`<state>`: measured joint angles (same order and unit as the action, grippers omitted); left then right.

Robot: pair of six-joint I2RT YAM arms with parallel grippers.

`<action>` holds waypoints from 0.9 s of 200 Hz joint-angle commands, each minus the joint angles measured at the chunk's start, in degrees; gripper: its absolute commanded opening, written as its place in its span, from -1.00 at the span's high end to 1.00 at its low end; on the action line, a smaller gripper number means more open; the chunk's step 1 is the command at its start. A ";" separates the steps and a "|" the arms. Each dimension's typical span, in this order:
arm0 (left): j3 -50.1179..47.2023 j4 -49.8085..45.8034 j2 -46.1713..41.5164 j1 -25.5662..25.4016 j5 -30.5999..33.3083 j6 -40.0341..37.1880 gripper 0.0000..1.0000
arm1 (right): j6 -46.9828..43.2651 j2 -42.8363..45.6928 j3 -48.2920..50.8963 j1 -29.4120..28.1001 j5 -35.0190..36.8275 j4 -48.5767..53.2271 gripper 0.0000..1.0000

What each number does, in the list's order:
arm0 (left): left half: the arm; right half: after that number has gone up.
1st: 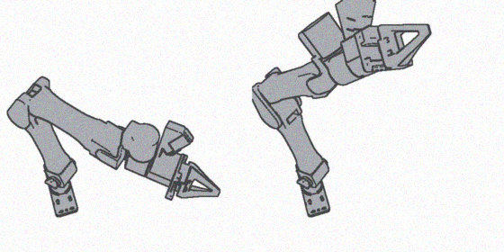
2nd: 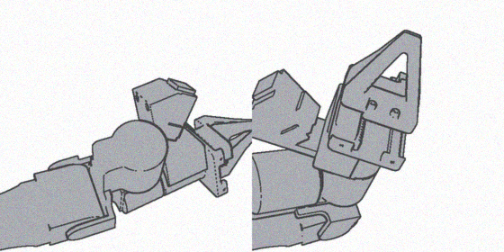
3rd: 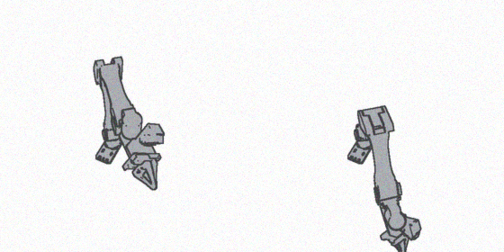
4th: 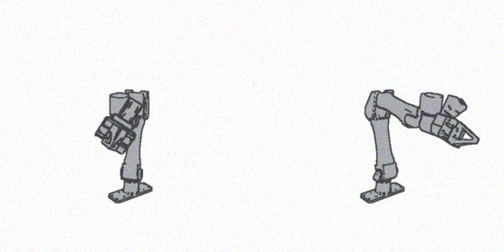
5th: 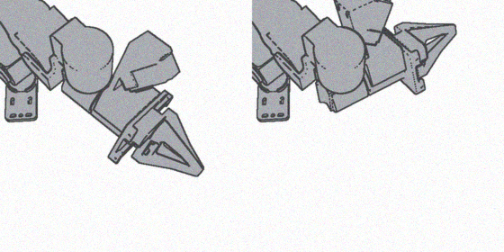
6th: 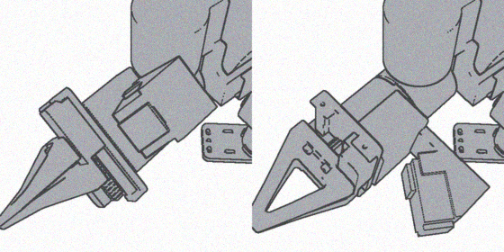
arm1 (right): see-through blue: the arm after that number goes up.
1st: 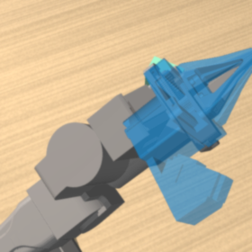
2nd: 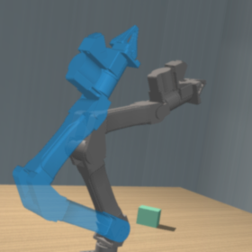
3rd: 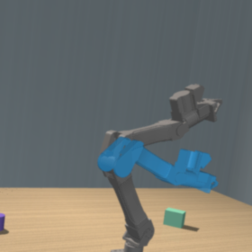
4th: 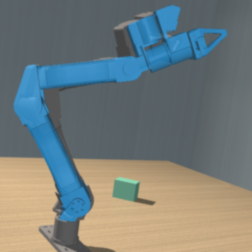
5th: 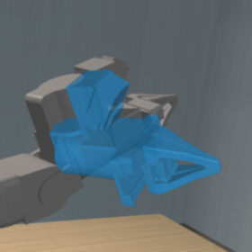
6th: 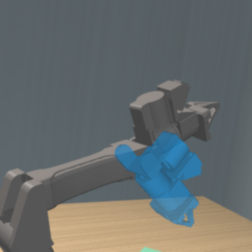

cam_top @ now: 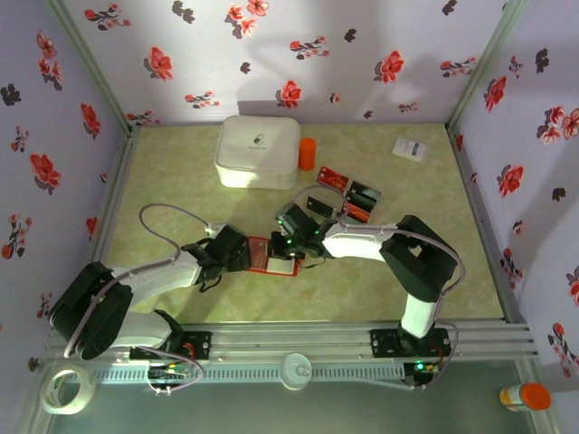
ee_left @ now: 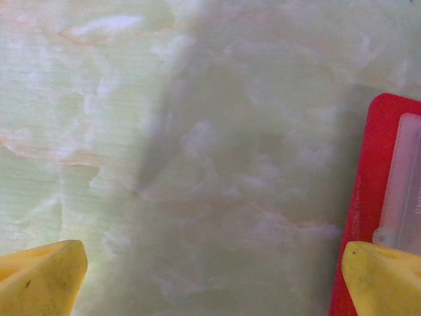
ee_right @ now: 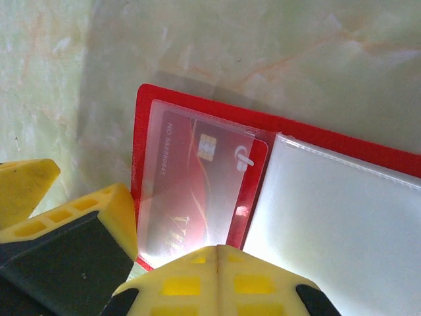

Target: Put the credit cards into the card holder

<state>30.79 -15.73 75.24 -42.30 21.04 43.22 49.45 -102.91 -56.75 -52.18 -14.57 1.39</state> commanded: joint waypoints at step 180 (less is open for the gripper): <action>1.12 -2.23 -3.84 0.64 1.61 0.63 -1.00 | -3.08 -4.95 -7.98 -0.70 -0.85 5.01 0.94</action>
<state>30.20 -15.75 72.71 -42.19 21.04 43.22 48.47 -109.30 -62.57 -52.51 -15.27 3.25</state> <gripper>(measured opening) 0.998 0.058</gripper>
